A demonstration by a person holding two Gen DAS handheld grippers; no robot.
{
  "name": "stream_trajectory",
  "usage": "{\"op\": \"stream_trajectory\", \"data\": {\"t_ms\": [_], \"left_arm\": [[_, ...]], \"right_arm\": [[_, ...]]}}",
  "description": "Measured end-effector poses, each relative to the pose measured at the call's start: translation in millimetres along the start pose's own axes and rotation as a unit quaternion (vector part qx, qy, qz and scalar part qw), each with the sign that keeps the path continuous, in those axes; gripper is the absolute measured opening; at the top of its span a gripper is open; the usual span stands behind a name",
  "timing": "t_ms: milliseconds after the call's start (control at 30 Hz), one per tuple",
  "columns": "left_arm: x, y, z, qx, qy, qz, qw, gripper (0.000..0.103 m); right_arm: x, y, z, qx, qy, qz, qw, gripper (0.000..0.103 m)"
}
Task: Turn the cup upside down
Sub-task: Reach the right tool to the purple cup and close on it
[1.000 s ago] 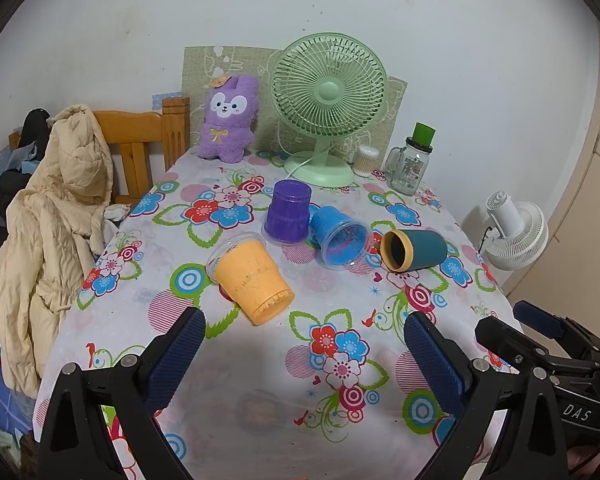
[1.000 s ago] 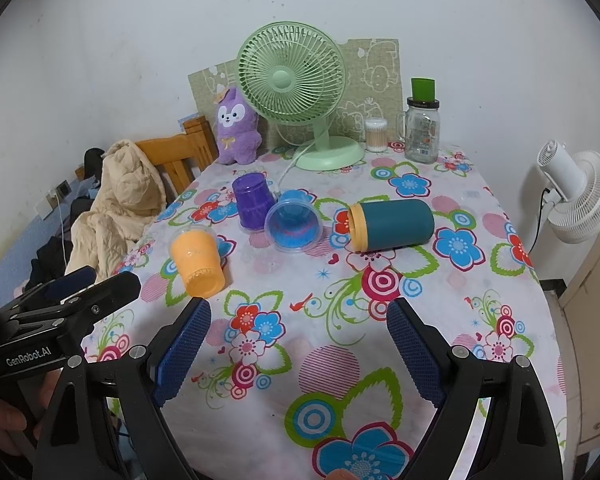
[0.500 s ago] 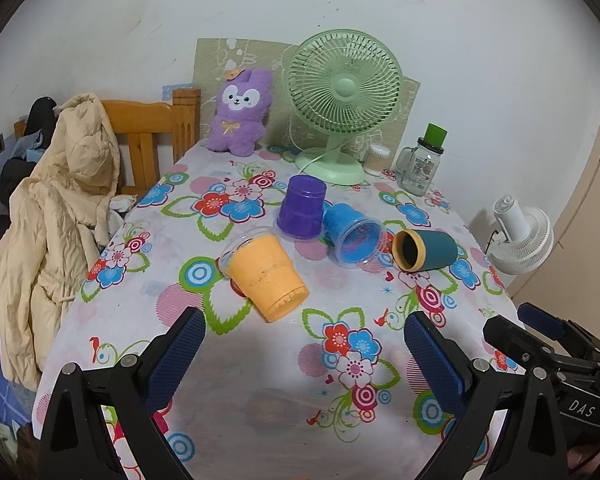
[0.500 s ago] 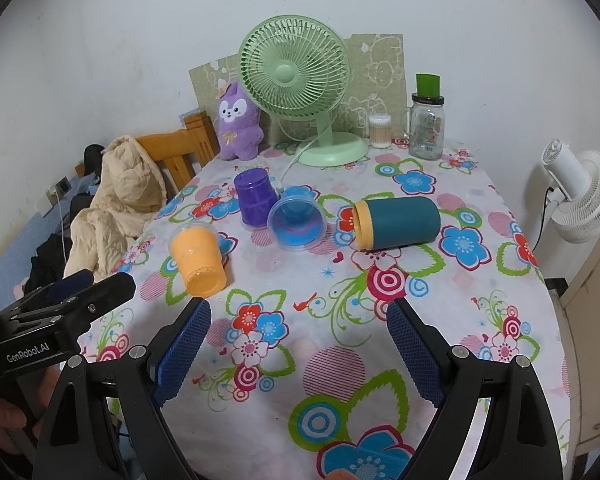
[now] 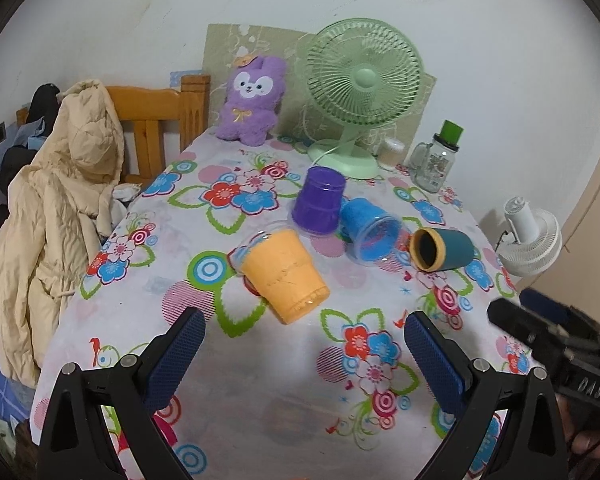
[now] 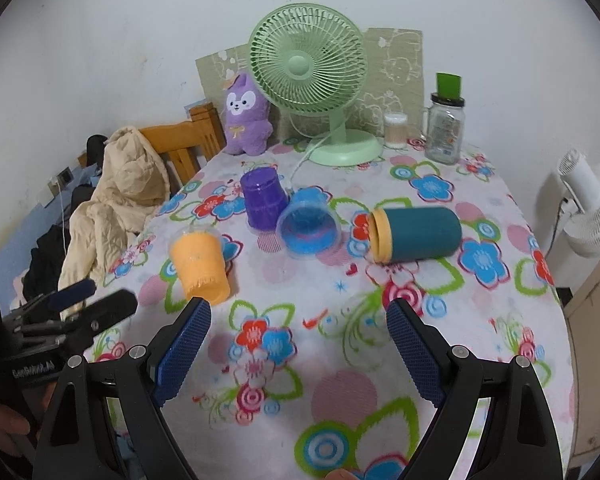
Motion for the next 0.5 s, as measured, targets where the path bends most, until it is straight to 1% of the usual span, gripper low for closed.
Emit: {"op": "stream_trajectory", "data": {"t_ms": [133,233,500], "left_arm": [[6,10,-11,0.007,0.002,-0.003,1.0,0.101],[14,21,-24,0.018,0.005,-0.006,0.9998,0.101],[33,48,-62,0.045,0.023,-0.001,0.9987,0.101]], "right_arm": [[19,4,-25,0.007,0.013,0.014,1.0,0.091],[34,13,-46,0.016,0.023,0.037,0.999,0.091],[67,30,-118,0.033,0.064,0.079,0.994,0.091]]}}
Point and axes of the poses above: each gripper's, at about its wrist camera, not at the fingertips, and z roughly against the way its jaws point, y to its left, x to its top, the point moved 9 cm from there along -z, roughly the way its jaws point, and after that the axes turned 3 degrees about -y, right-handed, at the moved point
